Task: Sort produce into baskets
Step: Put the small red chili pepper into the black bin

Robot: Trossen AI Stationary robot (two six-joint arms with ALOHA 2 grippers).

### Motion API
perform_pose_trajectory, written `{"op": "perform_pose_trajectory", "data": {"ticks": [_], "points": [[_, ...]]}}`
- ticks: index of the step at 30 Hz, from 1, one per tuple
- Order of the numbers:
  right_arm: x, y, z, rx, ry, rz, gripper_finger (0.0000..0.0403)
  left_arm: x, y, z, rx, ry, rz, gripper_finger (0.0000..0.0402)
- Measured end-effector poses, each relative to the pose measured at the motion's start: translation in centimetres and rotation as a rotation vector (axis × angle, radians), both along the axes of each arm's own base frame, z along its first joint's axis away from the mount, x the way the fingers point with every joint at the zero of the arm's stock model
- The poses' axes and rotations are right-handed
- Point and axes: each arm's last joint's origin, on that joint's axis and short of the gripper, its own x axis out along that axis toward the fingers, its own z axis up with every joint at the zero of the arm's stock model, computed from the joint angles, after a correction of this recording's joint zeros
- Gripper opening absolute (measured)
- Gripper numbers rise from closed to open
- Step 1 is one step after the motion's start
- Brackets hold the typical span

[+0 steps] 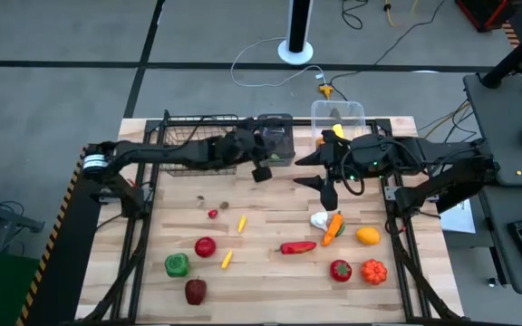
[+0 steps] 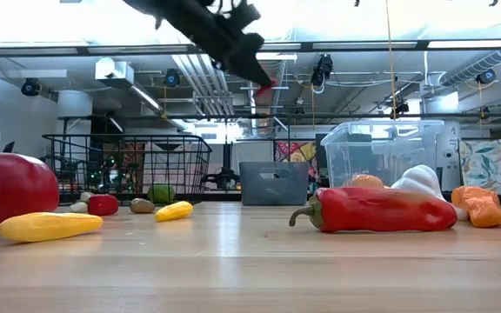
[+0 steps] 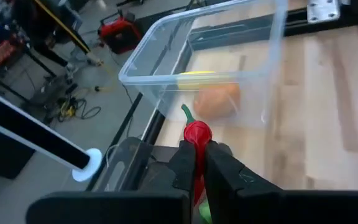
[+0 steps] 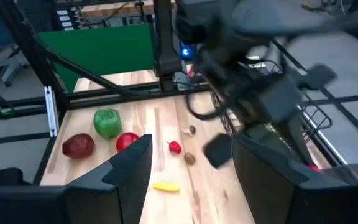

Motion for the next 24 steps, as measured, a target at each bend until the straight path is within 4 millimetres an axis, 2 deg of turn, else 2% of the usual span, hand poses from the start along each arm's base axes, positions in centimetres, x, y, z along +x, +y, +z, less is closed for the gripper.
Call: {"op": "perform_pose_trajectory", "data": {"ticks": [5,9,13,17,24], "points": [[0.0,0.0,-0.1,0.0,0.006,0.0,0.0211,1.7,3.3,-2.1,-0.041,0.071,0.07,0.0003],[0.0,0.0,-0.2,-0.001,0.017,0.0,0.0211,2.6,4.8,-3.4,-0.065,0.145,0.101,0.0003],[0.0,0.0,-0.2,0.005,0.02,-0.002,0.0211,3.0,5.1,-4.5,-0.077,0.189,0.109,0.0003],[0.0,0.0,-0.3,0.005,0.028,-0.003,0.0211,3.0,5.1,-4.7,-0.083,0.187,0.111,0.0004],[0.0,0.0,-0.3,0.021,0.031,-0.01,0.0211,2.8,5.4,-4.9,-0.11,0.185,0.137,0.0047]]}}
